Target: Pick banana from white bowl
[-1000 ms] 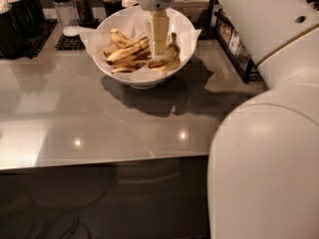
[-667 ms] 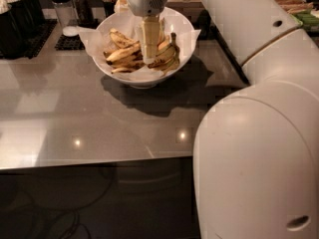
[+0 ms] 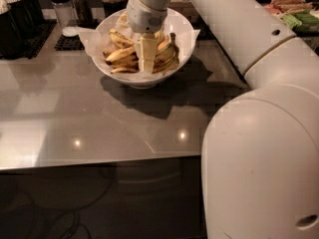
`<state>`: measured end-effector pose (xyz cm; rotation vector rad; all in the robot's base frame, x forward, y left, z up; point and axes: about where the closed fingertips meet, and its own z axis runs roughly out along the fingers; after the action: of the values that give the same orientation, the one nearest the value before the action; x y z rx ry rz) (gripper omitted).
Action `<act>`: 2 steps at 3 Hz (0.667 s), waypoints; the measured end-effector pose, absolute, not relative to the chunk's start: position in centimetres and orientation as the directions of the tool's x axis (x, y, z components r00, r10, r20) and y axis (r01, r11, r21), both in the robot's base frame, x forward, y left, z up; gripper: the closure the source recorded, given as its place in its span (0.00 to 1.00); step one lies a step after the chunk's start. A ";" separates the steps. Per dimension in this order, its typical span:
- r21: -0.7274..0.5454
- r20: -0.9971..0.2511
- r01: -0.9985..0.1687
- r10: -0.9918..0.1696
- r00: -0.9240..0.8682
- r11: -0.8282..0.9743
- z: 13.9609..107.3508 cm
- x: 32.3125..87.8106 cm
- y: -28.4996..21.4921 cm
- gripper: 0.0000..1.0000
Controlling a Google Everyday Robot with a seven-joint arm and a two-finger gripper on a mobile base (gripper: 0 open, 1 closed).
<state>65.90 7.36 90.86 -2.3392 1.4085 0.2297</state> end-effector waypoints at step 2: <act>-0.257 -0.339 -0.874 -0.808 0.481 -0.412 90.6 66.2 7.8 0.41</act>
Offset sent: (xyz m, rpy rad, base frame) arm 0.0028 0.0039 -0.0029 0.0043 -0.0051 0.0002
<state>66.18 7.76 90.57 -2.3346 1.4037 0.2262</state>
